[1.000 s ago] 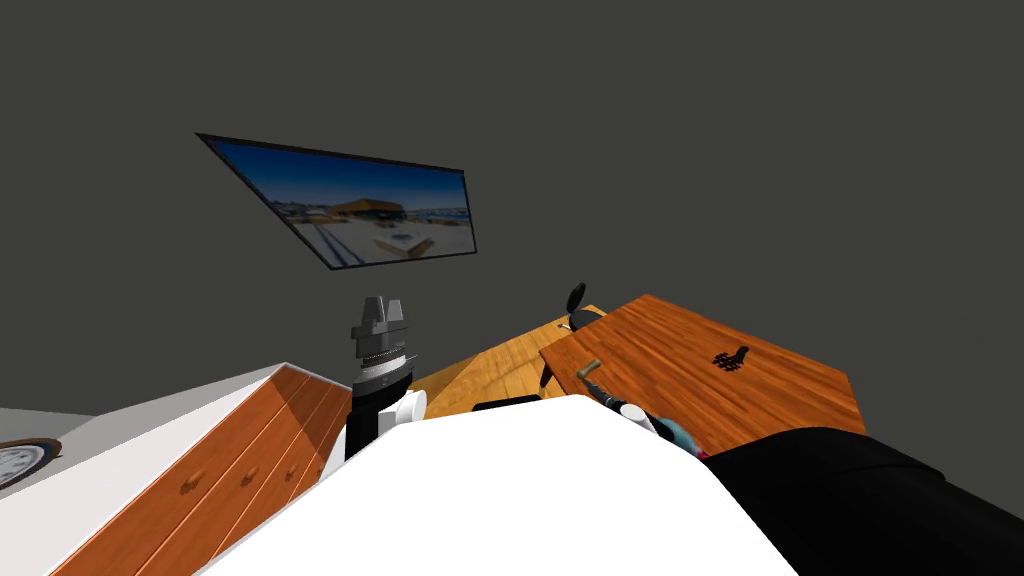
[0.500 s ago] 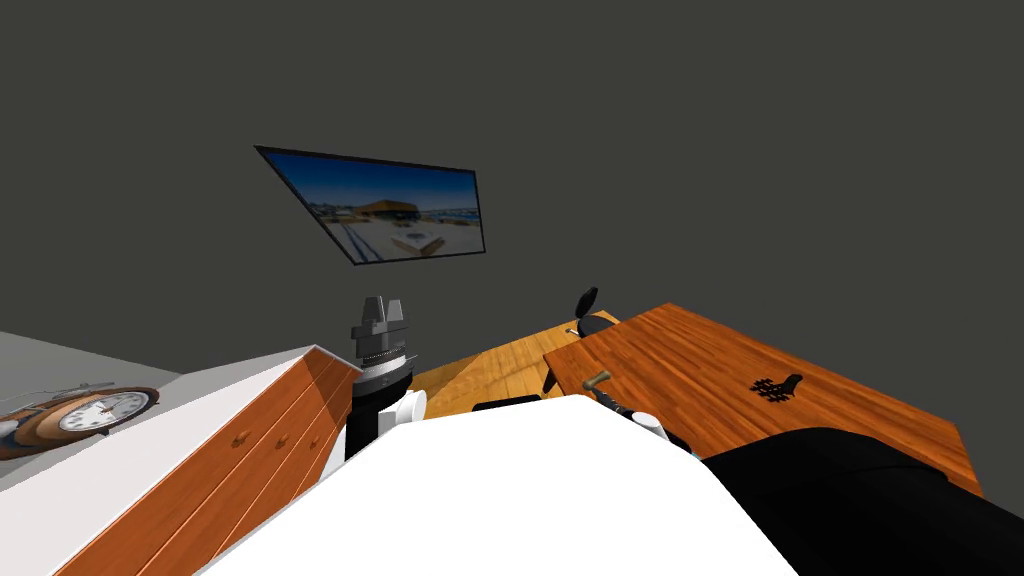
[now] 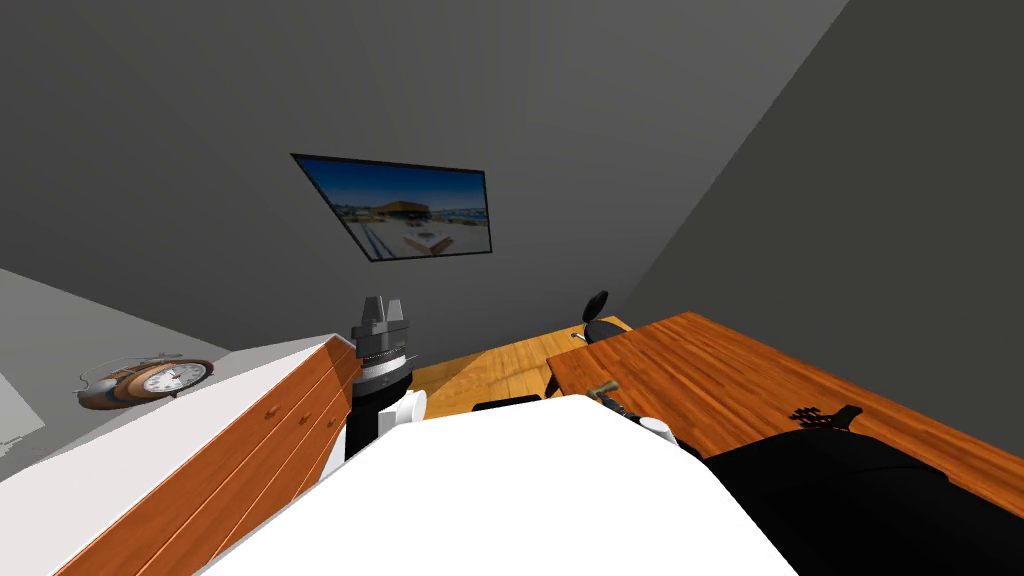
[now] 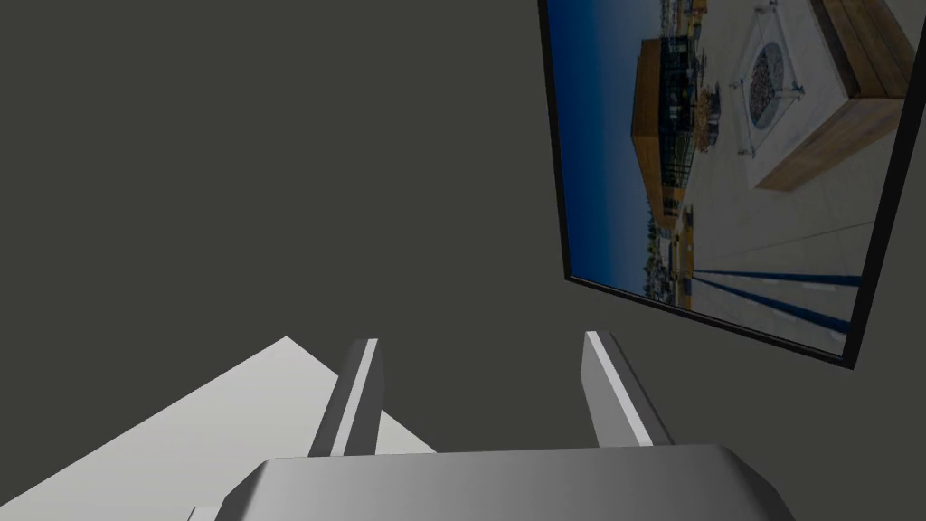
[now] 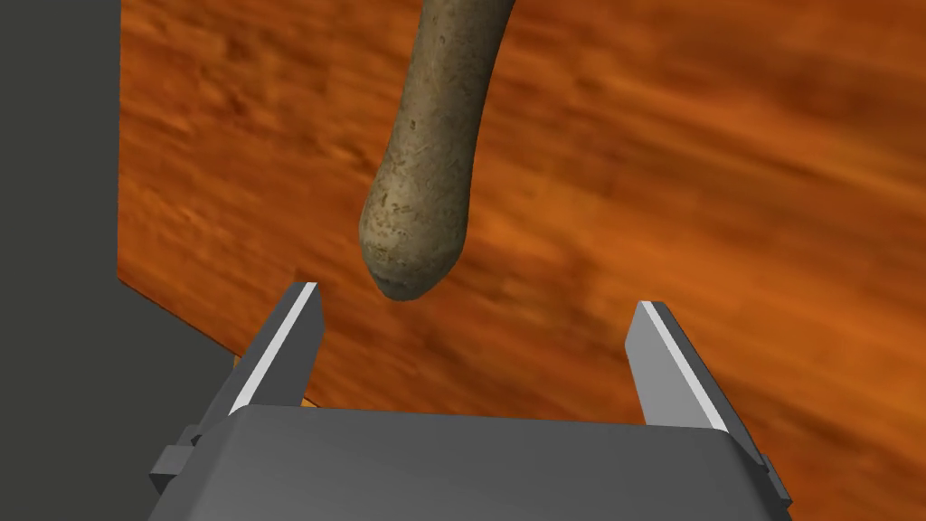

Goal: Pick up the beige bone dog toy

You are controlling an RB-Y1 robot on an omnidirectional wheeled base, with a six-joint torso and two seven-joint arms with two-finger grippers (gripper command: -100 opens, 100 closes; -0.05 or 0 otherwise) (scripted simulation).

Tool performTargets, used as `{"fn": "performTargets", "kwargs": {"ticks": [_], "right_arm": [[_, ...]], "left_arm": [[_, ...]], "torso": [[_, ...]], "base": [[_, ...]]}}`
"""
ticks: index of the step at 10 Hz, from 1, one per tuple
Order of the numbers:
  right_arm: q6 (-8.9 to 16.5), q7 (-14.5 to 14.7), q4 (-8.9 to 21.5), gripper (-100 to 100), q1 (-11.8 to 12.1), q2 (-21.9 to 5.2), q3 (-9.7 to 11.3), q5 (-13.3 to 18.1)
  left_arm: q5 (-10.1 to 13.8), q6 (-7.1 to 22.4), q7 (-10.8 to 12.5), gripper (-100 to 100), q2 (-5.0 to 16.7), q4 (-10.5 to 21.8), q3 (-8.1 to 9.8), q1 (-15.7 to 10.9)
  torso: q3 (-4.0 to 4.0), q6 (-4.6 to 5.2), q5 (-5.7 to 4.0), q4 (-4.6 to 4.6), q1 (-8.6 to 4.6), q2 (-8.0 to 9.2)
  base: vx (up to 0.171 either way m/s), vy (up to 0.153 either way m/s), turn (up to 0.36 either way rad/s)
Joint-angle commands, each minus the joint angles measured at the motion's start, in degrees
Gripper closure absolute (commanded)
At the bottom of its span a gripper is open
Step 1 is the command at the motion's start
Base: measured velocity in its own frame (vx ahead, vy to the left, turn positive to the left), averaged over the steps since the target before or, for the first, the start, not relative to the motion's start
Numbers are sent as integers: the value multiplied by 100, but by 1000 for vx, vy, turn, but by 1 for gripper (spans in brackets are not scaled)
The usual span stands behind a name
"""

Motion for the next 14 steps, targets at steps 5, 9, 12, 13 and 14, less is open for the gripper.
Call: {"fn": "performTargets", "kwargs": {"ticks": [5,9,12,13,14], "right_arm": [[332,-384,707,-100,-105,-103,-44,-740],[460,-599,995,-100,-136,-164,-35,-1056],[571,-647,1229,-100,-184,-192,-77,-1247],[586,-661,1245,0,-188,-196,-79,-1263],[325,-373,1529,-100,-474,85,-71,-974]], "left_arm": [[0,0,0,0,0,0,0,-1],[0,0,0,0,0,0,0,0],[0,0,0,0,0,0,0,0],[0,0,0,0,0,0,0,1],[0,0,0,0,0,0,0,0]], "torso": [[-1,-4,-1,0,-6,-3],[1,2,2,0,14,3],[-1,-1,-1,0,-7,-3],[-1,3,-1,0,4,-1],[1,3,2,0,14,2]], "base": [[16,-52,182],[7,-27,85],[11,-51,173],[1,-7,-7],[-66,-81,-279]]}}
